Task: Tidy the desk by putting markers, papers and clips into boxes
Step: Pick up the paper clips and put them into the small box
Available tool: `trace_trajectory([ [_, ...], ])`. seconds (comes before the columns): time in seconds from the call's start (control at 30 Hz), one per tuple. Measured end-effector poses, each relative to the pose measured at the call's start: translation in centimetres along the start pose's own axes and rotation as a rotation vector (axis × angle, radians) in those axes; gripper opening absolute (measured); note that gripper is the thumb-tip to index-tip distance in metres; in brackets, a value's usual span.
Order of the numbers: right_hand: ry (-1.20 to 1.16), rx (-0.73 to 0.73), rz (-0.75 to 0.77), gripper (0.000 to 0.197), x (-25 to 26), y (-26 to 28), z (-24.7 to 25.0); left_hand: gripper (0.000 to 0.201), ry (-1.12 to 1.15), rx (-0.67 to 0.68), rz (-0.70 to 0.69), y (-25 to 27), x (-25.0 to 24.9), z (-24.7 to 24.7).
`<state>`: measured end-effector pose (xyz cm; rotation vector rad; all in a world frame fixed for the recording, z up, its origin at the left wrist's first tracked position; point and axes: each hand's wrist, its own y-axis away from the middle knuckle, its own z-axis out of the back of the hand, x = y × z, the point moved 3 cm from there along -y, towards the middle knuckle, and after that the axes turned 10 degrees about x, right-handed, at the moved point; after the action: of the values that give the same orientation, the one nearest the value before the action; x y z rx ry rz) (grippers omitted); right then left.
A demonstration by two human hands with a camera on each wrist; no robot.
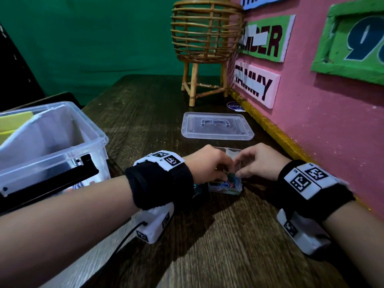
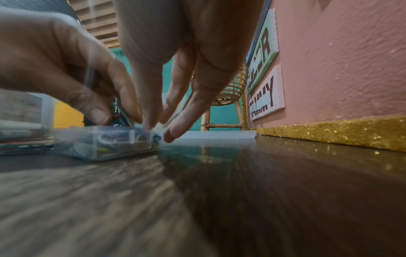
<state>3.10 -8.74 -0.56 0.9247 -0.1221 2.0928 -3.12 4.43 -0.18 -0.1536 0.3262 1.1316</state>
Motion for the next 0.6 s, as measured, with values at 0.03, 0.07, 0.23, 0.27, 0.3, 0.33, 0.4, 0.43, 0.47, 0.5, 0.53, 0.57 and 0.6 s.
trace_trajectory([
  [0.03, -0.046, 0.002, -0.011, 0.023, -0.12, -0.04, -0.04, 0.029, -0.018, -0.004, 0.005, -0.05, 0.10, -0.01],
  [0.07, -0.079, 0.003, -0.021, 0.024, -0.27, -0.08, -0.11, 0.028, -0.027, -0.011, 0.013, -0.07, 0.23, 0.00],
  [0.23, -0.121, 0.002, -0.039, 0.022, -0.60, -0.30, -0.24, 0.022, -0.003, -0.008, 0.053, 0.09, 0.39, -0.06],
  [0.27, -0.123, 0.007, -0.039, 0.022, -0.61, -0.31, -0.22, 0.022, -0.011, -0.015, 0.051, 0.12, 0.32, -0.03],
  [0.3, -0.121, 0.011, -0.039, 0.021, -0.60, -0.30, -0.21, 0.022, -0.017, -0.028, 0.052, 0.13, 0.29, -0.01],
  [0.33, -0.117, 0.009, -0.039, 0.019, -0.60, -0.28, -0.21, 0.022, -0.014, -0.044, 0.057, 0.12, 0.34, 0.00],
  [0.4, -0.114, -0.003, -0.035, 0.015, -0.54, -0.24, -0.20, 0.020, 0.021, -0.081, 0.071, 0.08, 0.55, 0.01],
  [0.43, -0.112, -0.007, -0.034, 0.014, -0.49, -0.20, -0.23, 0.018, 0.050, -0.100, 0.074, 0.07, 0.61, 0.02],
  [0.47, -0.111, -0.009, -0.033, 0.013, -0.46, -0.18, -0.23, 0.016, 0.074, -0.118, 0.073, 0.08, 0.69, 0.07],
  [0.5, -0.108, -0.011, -0.033, 0.014, -0.46, -0.19, -0.22, 0.014, 0.090, -0.131, 0.068, 0.09, 0.68, 0.15],
  [0.53, -0.104, -0.011, -0.035, 0.015, -0.49, -0.23, -0.22, 0.013, 0.098, -0.133, 0.061, 0.11, 0.66, 0.18],
  [0.57, -0.102, -0.012, -0.037, 0.015, -0.50, -0.23, -0.20, 0.012, 0.095, -0.123, 0.052, 0.13, 0.61, 0.20],
  [0.6, -0.104, -0.013, -0.041, 0.015, -0.52, -0.21, -0.20, 0.011, 0.081, -0.100, 0.046, 0.13, 0.57, 0.17],
])
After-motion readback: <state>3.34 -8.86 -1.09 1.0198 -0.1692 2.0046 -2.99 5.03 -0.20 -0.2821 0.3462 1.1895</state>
